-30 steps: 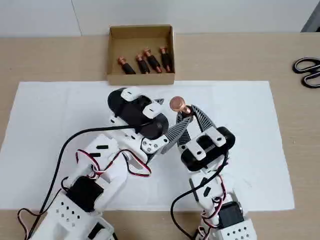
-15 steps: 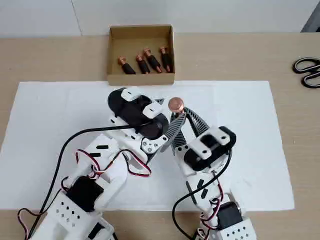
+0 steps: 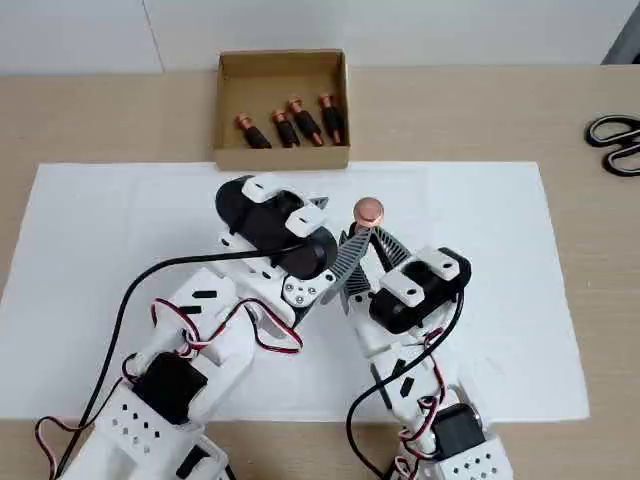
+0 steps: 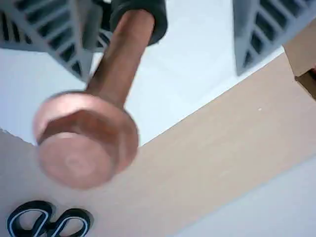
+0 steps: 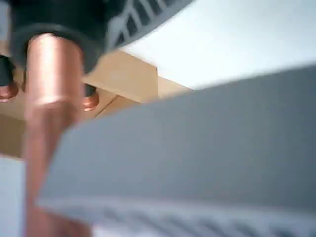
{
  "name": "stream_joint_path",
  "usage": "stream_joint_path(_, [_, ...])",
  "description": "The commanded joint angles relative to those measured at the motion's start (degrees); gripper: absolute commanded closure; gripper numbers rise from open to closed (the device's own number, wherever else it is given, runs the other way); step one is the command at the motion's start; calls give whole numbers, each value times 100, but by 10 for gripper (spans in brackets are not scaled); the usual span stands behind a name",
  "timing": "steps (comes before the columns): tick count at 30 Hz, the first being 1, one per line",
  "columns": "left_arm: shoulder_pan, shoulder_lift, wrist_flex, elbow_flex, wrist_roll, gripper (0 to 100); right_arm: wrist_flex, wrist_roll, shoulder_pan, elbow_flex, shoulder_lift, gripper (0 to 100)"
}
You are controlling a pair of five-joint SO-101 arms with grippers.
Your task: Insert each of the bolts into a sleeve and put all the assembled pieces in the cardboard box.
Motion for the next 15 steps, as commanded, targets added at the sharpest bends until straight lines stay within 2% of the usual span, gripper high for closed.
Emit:
stream_joint_path(1, [-18, -53, 26, -259, 0, 823, 259, -62, -57, 26, -84, 995])
stream_joint_path(15, [-18, -53, 26, -259, 0, 823, 382, 53, 40, -176, -92, 995])
